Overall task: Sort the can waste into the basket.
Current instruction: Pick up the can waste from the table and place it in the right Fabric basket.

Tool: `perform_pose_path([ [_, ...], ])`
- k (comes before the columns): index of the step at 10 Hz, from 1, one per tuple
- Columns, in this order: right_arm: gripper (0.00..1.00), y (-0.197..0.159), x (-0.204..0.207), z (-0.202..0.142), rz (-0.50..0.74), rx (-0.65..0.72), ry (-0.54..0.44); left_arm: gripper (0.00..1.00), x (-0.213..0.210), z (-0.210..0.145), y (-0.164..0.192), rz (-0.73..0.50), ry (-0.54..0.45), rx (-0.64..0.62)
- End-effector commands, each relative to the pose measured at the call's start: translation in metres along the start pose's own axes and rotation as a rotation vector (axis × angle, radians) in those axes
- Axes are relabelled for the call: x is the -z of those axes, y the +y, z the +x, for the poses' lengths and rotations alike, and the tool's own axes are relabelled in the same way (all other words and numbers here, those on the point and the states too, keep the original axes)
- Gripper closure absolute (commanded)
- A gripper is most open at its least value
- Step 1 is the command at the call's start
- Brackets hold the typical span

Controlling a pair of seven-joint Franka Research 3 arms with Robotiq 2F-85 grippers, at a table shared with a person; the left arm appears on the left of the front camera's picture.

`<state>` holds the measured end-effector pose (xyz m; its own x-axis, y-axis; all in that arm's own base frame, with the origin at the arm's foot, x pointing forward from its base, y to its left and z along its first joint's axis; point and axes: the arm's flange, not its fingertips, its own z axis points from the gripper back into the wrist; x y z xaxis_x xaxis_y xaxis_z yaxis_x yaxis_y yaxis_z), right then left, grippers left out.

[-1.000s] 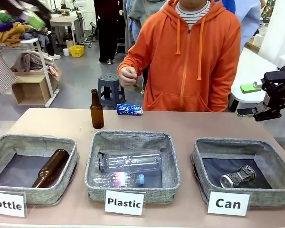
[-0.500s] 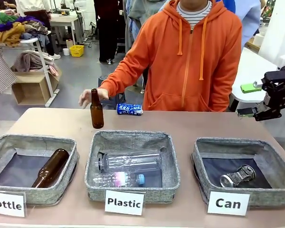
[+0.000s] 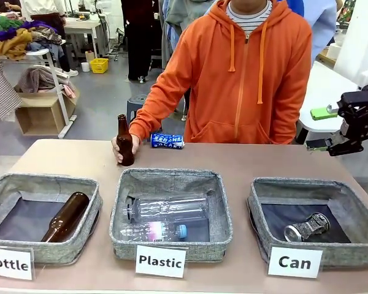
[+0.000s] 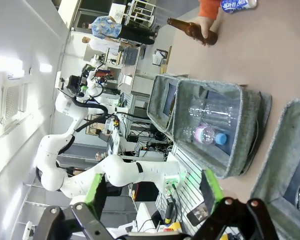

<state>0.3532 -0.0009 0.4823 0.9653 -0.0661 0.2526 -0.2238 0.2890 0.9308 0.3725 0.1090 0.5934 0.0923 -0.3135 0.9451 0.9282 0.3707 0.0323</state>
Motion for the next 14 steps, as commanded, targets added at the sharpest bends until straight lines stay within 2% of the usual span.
perform_pose_path([
  [1,0.00,0.002,0.002,0.000,0.021,0.003,-0.015,0.00,0.021,0.049,0.023,-0.067,0.134,0.093],
  [2,0.00,0.002,0.002,0.000,0.021,0.003,-0.015,0.00,0.039,0.068,0.044,-0.141,0.205,0.130],
  [3,0.00,0.002,0.002,0.000,0.021,0.003,-0.015,0.00,0.060,0.077,0.075,-0.193,0.219,0.086],
  [4,0.00,0.002,0.002,0.000,0.021,0.003,-0.015,0.00,0.078,0.082,0.090,-0.257,0.253,0.087],
  [5,0.00,0.002,0.002,0.000,0.021,0.003,-0.015,0.00,0.072,0.084,0.091,-0.295,0.214,0.129],
  [6,0.00,0.002,0.002,0.000,0.021,0.003,-0.015,0.00,0.044,0.087,0.079,-0.257,0.163,0.157],
  [7,0.00,0.002,0.002,0.000,0.021,0.003,-0.015,0.00,0.000,0.080,0.052,-0.167,0.123,0.139],
  [9,0.00,0.002,0.002,0.000,0.021,0.003,-0.015,0.00,-0.069,0.038,-0.003,0.005,0.011,0.049],
  [10,0.00,0.002,0.002,0.000,0.021,0.003,-0.015,0.00,-0.092,0.010,-0.027,0.103,-0.051,-0.026],
  [13,0.00,0.002,0.002,0.000,0.021,0.003,-0.015,0.00,-0.123,-0.065,-0.085,0.325,-0.276,-0.137],
  [14,0.00,0.002,0.002,0.000,0.021,0.003,-0.015,0.00,-0.132,-0.078,-0.102,0.406,-0.313,-0.195],
])
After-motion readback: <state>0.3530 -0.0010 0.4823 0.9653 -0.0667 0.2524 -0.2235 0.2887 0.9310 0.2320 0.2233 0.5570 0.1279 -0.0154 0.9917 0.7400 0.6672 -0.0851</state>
